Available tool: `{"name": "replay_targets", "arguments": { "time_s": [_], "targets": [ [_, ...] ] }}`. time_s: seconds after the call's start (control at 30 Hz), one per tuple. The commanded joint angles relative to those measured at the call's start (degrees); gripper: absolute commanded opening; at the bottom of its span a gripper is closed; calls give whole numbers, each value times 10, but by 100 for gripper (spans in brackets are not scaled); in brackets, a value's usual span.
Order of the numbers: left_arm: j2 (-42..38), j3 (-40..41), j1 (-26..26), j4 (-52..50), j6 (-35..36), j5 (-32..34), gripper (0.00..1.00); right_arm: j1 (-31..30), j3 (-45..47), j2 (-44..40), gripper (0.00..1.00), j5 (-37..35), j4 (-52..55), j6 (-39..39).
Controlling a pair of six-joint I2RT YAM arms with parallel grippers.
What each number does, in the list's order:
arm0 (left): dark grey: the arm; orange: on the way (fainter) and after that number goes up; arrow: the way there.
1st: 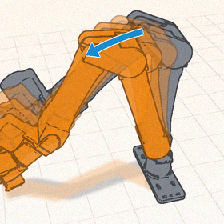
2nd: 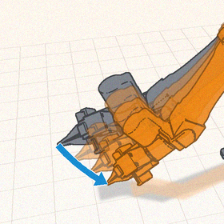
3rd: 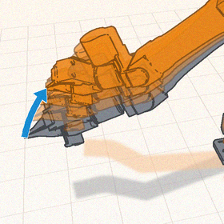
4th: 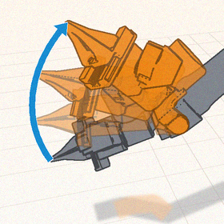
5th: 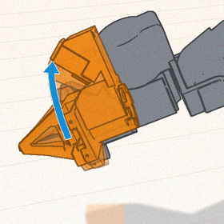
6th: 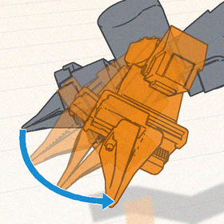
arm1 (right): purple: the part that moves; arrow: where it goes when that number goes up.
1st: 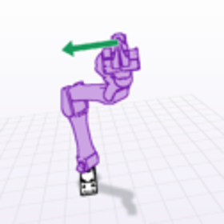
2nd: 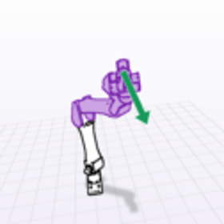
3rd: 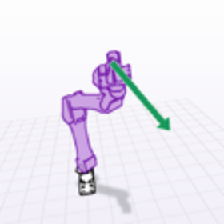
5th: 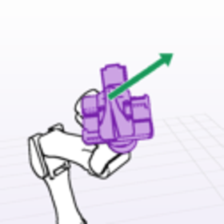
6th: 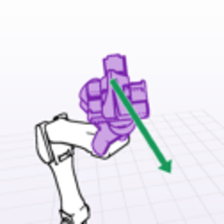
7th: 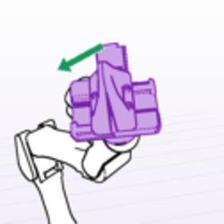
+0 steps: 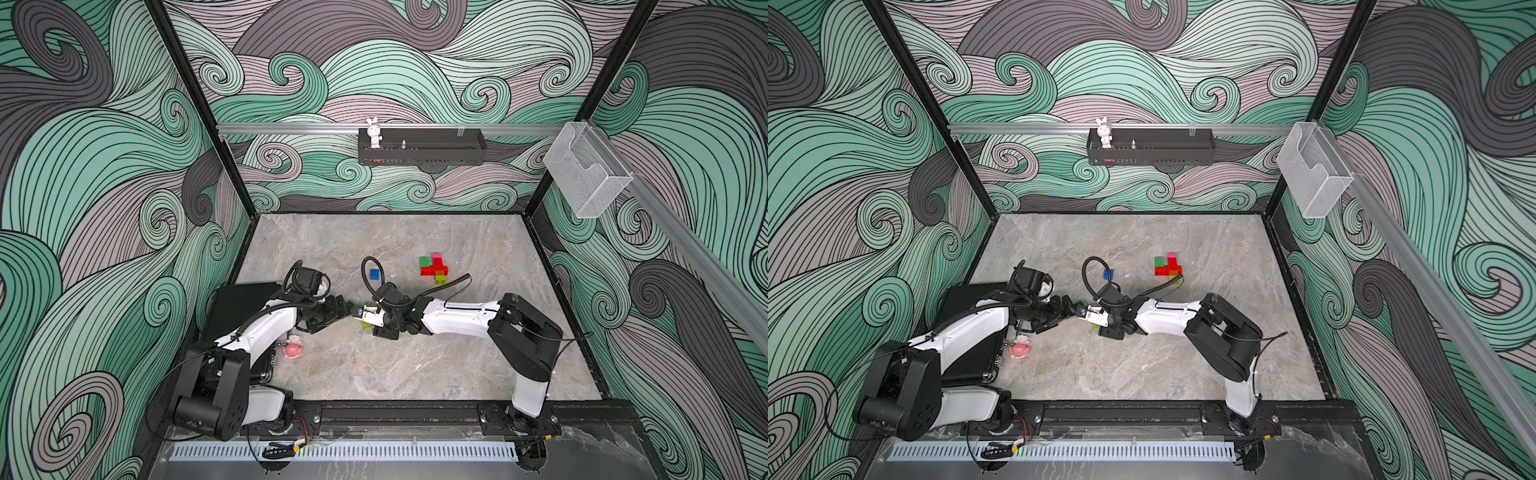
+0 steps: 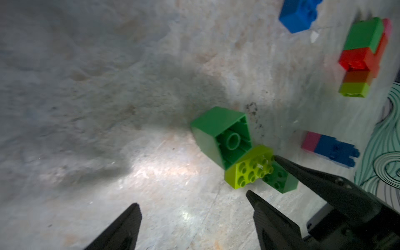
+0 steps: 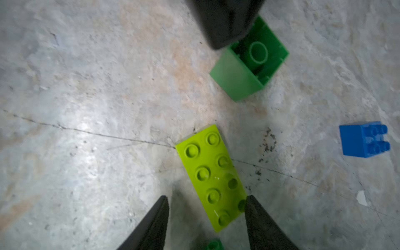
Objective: Assemble the number 4 with lego
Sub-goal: Move the lego brick at the center of the board.
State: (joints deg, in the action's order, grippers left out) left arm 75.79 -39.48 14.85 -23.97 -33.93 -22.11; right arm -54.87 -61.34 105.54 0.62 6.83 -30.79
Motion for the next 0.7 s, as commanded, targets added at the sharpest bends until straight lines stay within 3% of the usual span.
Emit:
{"name": "replay_targets", "arguments": {
  "time_s": [0.0, 0.17, 0.23, 0.4, 0.57, 0.67],
  "targets": [
    [12, 1, 30, 77, 19, -76, 84, 9, 26, -62, 66, 29, 6, -10],
    [71, -46, 75, 85, 62, -75, 84, 14, 87, -158, 81, 71, -11, 45],
    [90, -55, 77, 96, 56, -59, 84, 15, 109, -201, 98, 64, -21, 78],
    [135, -65, 80, 156, 41, -64, 84, 21, 180, -312, 99, -8, -53, 189],
    [170, -87, 98, 181, 79, -87, 84, 31, 268, -423, 98, -120, -98, 306],
    [168, -79, 105, 194, 84, -102, 84, 44, 283, -462, 99, -169, -56, 355]
  ]
}}
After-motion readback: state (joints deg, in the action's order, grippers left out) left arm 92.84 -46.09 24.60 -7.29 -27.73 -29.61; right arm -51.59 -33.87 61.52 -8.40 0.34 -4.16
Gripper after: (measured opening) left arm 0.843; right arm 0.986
